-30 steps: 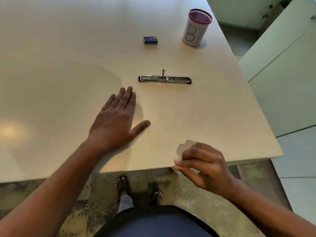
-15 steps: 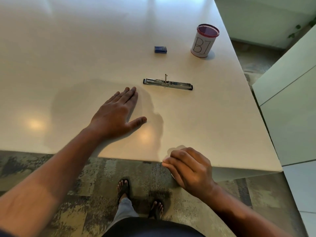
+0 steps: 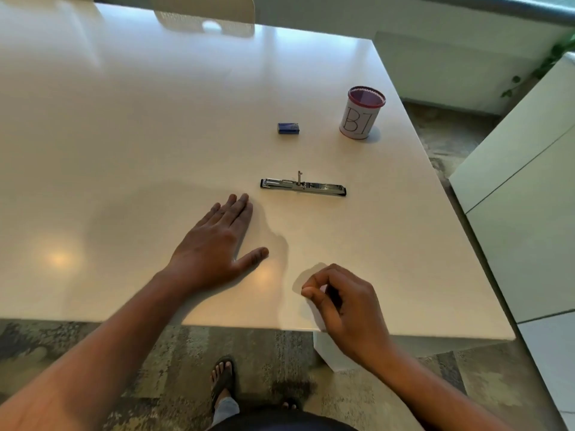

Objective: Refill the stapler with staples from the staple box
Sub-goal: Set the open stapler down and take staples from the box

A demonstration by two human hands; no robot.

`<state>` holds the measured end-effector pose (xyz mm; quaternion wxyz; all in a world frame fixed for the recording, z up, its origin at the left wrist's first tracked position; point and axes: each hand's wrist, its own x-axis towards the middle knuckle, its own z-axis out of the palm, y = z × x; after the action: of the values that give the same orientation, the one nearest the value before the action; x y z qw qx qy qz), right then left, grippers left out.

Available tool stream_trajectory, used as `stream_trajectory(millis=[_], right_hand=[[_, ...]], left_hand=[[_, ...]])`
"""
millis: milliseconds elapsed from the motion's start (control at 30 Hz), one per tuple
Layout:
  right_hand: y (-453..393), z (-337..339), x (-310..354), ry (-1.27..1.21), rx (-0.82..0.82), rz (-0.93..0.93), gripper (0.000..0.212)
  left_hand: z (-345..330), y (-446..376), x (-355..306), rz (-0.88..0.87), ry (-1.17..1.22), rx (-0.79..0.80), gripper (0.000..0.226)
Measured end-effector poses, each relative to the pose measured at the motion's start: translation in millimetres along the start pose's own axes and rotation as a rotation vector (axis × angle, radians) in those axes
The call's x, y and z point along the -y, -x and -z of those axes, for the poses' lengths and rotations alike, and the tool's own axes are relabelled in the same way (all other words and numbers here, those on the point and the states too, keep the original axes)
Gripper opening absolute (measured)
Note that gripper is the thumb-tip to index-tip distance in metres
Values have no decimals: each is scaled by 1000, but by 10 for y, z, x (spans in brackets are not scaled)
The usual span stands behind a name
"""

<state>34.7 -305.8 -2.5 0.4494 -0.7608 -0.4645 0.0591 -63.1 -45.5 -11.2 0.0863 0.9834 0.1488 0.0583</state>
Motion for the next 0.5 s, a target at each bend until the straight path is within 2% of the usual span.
stream_trajectory(millis=[33, 133, 300, 400, 500], right_hand=[[-80, 18, 13, -17, 12, -55, 7], [-323, 38, -6, -82, 4, -208, 11], [-675, 41, -60, -353, -66, -445, 7], [-916, 49, -145, -490, -151, -510, 12], [-1188, 101, -244, -461, -204, -509, 12]], left_hand=[[-11, 12, -1, 0, 5, 0, 99], [-28, 13, 17, 3, 33, -7, 100], [-8, -148, 79, 36, 87, -48, 106], [26, -393, 237, 55, 99, -56, 108], [45, -657, 389, 37, 80, -31, 116]])
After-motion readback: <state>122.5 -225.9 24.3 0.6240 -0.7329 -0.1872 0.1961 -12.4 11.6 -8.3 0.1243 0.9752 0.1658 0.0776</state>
